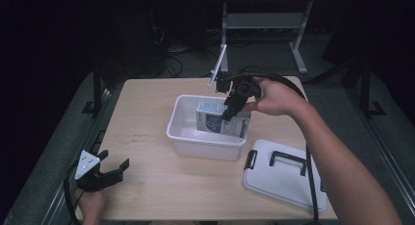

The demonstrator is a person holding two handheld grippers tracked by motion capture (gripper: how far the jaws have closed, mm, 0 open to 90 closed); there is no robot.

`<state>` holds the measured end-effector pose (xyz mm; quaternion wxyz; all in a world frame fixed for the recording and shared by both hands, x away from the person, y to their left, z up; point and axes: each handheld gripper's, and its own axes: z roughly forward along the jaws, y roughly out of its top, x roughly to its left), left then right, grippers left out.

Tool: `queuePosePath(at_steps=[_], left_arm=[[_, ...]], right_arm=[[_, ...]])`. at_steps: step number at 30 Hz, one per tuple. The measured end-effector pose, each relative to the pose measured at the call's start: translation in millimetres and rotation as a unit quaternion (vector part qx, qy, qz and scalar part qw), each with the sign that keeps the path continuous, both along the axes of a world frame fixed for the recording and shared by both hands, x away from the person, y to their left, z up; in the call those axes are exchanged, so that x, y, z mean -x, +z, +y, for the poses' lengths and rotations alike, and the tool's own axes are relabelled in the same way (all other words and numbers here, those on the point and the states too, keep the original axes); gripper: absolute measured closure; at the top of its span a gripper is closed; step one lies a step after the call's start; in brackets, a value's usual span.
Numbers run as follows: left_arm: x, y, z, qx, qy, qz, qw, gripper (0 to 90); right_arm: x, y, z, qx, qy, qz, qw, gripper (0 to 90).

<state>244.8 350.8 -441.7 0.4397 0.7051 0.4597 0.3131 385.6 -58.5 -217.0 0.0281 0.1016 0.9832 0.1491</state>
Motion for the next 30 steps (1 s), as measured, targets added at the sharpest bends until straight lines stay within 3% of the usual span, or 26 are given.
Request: queuePosePath(at_steps=[19,30], left_arm=[[1.2,0.7,2.0,0.002,0.001,-0.001,1.0,13.7],[0.8,0.4,0.5,0.004,0.002,-0.001,1.0,13.7]], right_arm=[[-7.7,-10.8,13.7,0.007,0.005,0.002,1.0,55.4],[-10.7,-22.0,12.1,-0.003,0.001,0.006,1.0,55.4]])
